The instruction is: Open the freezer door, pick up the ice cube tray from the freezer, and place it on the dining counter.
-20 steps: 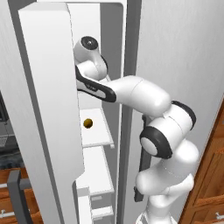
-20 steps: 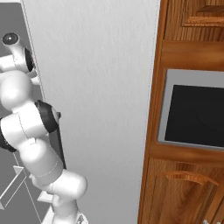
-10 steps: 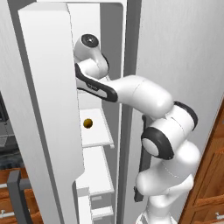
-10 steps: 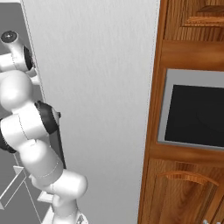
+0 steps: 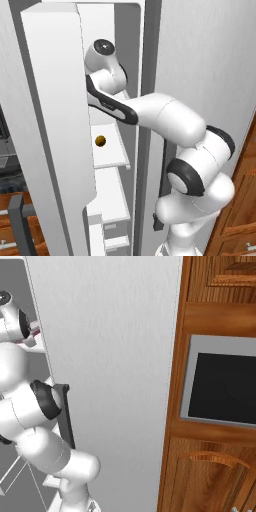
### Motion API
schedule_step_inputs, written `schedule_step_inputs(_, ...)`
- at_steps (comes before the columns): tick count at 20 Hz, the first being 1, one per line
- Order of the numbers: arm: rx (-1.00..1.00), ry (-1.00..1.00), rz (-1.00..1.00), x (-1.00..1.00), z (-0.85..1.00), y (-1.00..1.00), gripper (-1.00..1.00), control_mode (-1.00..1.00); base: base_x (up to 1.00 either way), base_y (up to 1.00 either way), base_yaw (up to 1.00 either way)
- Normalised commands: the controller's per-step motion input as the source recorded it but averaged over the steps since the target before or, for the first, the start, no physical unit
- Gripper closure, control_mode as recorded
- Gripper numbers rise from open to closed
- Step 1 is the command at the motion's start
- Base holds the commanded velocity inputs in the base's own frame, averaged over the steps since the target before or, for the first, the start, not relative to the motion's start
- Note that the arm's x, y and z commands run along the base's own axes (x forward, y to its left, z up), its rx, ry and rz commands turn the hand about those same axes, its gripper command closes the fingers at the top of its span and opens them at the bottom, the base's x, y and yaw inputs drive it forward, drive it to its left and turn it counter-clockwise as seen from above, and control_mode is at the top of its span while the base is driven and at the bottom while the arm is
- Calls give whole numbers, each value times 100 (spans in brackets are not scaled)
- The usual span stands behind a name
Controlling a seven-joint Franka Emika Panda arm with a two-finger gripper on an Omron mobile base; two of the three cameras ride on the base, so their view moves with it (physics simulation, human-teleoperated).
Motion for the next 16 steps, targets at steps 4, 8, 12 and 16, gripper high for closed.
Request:
schedule_step_inputs(4, 1, 0, 0, -52, 14, -4, 100, -100, 0, 0, 0)
schedule_step_inputs(8, 2, 0, 0, -76, 15, -27, 100, -100, 0, 0, 0)
schedule_step_inputs(12, 1, -1, 6, -57, 7, -56, 100, -100, 0, 0, 0)
schedule_step_inputs(16, 0, -5, 5, -7, 0, -61, 100, -100, 0, 0, 0)
